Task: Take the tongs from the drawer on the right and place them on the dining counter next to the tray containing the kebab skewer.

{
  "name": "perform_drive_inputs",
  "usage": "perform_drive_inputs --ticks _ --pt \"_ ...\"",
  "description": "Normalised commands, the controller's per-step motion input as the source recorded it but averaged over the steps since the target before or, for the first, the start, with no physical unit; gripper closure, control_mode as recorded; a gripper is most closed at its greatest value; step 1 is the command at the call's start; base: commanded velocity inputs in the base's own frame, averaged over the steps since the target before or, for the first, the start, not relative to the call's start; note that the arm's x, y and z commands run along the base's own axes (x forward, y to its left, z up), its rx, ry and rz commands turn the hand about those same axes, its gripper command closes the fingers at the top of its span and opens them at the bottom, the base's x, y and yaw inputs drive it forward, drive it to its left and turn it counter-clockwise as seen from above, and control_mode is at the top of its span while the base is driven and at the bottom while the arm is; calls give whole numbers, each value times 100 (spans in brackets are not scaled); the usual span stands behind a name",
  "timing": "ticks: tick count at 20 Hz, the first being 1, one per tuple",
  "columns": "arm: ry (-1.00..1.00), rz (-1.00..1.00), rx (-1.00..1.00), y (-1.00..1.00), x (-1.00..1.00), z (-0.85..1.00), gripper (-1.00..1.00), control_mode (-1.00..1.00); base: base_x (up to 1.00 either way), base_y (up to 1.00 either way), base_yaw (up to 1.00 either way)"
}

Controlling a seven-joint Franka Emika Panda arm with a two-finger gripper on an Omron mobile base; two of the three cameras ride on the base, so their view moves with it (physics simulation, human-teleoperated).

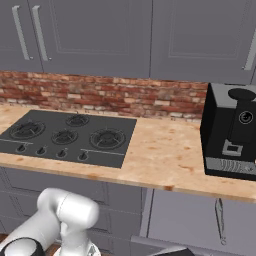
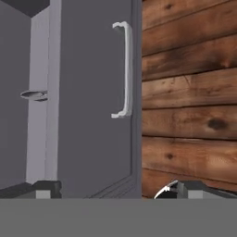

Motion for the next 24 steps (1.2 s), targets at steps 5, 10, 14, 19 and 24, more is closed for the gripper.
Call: perform_drive_inputs --ticks 5,10,14,19,24 --pt "7 0 0 31 -10 42 -100 -100 0 0 0" --pt "6 1 0 34 -2 43 -100 -100 0 0 0" --pt "7 5 0 33 0 35 -100 -100 0 0 0" --pt "5 13 -1 45 12 31 -100 -100 0 0 0" --pt "20 16 0 44 16 43 -100 -100 0 0 0"
